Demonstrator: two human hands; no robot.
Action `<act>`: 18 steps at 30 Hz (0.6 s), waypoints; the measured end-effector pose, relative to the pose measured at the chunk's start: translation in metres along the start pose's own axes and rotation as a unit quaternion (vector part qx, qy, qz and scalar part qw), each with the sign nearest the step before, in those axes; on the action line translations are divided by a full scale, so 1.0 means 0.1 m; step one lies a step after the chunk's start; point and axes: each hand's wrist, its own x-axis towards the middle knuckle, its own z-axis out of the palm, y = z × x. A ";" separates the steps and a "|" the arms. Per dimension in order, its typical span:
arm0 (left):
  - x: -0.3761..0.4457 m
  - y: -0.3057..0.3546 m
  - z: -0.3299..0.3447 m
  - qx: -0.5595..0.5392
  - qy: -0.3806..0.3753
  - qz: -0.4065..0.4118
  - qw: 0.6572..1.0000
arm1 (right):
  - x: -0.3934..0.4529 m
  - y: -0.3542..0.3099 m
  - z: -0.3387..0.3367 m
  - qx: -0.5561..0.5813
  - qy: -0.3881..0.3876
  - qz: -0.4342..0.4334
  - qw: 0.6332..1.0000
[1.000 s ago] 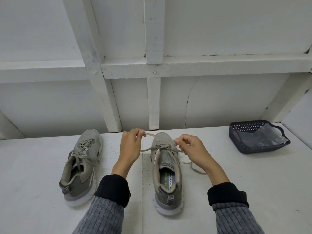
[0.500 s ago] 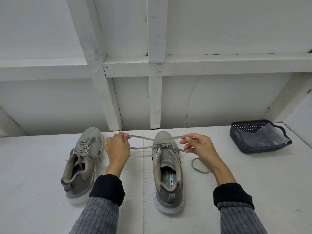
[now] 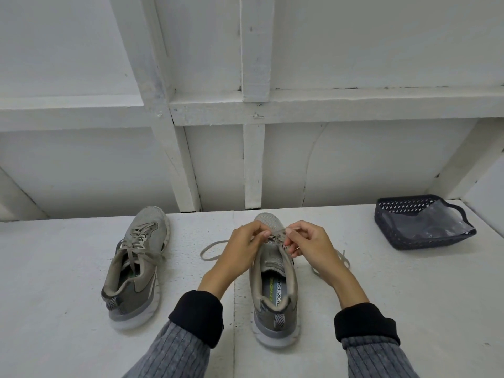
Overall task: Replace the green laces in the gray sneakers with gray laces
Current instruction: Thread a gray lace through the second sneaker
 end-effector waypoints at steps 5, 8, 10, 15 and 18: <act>-0.04 -0.01 -0.05 0.011 0.010 -0.002 1.000 | 0.01 0.02 -0.03 0.003 0.038 -0.021 0.999; -0.04 0.00 -0.05 0.040 -0.014 -0.005 0.999 | 0.02 0.03 0.01 -0.004 0.065 -0.032 0.997; -0.02 0.04 -0.04 0.024 -0.010 0.002 1.000 | 0.02 0.02 0.05 -0.016 0.072 -0.042 0.996; 0.02 0.14 -0.02 -0.031 0.021 0.003 0.999 | 0.03 -0.01 0.11 -0.042 0.072 -0.049 0.995; 0.02 0.11 0.00 -0.019 0.043 -0.012 0.999 | 0.03 0.02 0.11 -0.045 0.095 -0.031 0.994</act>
